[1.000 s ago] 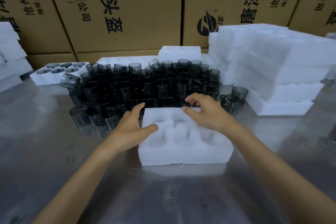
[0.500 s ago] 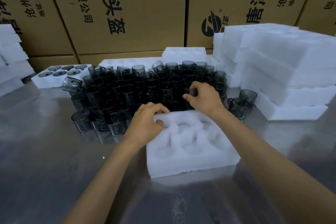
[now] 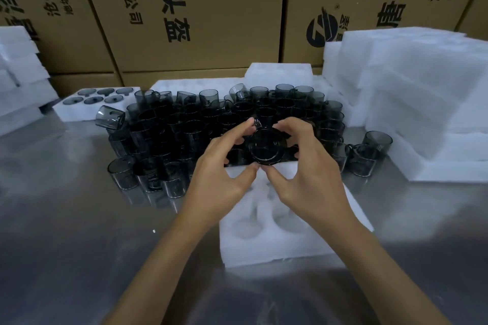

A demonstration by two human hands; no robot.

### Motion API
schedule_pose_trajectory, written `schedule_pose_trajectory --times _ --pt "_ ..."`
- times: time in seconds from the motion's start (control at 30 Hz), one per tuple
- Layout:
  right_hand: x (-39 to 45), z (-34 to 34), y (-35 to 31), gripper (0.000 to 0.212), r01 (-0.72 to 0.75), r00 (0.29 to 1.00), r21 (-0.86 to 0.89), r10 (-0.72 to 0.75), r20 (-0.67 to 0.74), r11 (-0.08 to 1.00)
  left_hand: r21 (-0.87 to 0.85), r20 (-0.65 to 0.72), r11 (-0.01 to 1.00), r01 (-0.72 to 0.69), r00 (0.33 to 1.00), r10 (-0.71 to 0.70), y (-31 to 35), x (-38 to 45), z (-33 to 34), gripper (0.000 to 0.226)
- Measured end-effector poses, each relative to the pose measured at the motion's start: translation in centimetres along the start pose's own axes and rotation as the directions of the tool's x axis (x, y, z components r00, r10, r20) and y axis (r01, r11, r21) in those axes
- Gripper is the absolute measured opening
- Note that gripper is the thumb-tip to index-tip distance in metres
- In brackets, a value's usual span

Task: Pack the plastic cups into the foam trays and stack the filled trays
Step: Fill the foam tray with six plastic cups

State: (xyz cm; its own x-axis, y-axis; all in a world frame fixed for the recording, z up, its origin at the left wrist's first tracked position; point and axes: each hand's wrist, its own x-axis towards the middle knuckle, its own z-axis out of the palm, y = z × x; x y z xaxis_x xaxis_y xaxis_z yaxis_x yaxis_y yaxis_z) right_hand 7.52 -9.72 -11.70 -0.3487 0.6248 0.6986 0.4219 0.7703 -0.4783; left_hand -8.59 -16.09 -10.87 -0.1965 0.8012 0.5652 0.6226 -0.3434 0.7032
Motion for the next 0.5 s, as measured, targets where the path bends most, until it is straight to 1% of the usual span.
schedule_pose_trajectory --times 0.1,0.2,0.27,0.33,0.4,0.5 --pt "-0.5 -0.4 0.1 0.077 0.018 0.999 -0.050 -0.020 -0.038 0.999 -0.014 0.006 1.000 -0.022 1.000 0.022 0.5 -0.2 0.4 0.073" --pt "-0.7 -0.7 0.1 0.069 0.037 0.999 -0.069 -0.037 -0.003 0.997 -0.066 0.019 0.998 -0.019 1.000 0.020 0.4 -0.1 0.1 0.063" --pt "-0.6 -0.9 0.2 0.066 -0.010 0.998 0.027 0.008 0.066 1.000 -0.195 0.018 0.979 0.067 0.998 -0.065 0.2 0.3 -0.5 0.051" --pt "-0.7 -0.9 0.2 0.066 -0.110 0.983 0.176 0.082 0.162 0.978 -0.314 0.006 0.933 0.174 0.983 -0.182 -0.2 0.6 -1.3 0.040" --pt "-0.8 -0.7 0.0 0.064 -0.201 0.962 0.254 0.142 0.233 0.946 -0.341 0.005 0.906 0.250 0.964 -0.264 -0.4 0.8 -2.0 0.031" --pt "-1.1 -0.5 -0.4 0.061 -0.264 0.935 0.257 0.182 0.303 0.930 -0.348 0.059 0.878 0.327 0.943 -0.328 -0.6 0.7 -2.3 0.024"
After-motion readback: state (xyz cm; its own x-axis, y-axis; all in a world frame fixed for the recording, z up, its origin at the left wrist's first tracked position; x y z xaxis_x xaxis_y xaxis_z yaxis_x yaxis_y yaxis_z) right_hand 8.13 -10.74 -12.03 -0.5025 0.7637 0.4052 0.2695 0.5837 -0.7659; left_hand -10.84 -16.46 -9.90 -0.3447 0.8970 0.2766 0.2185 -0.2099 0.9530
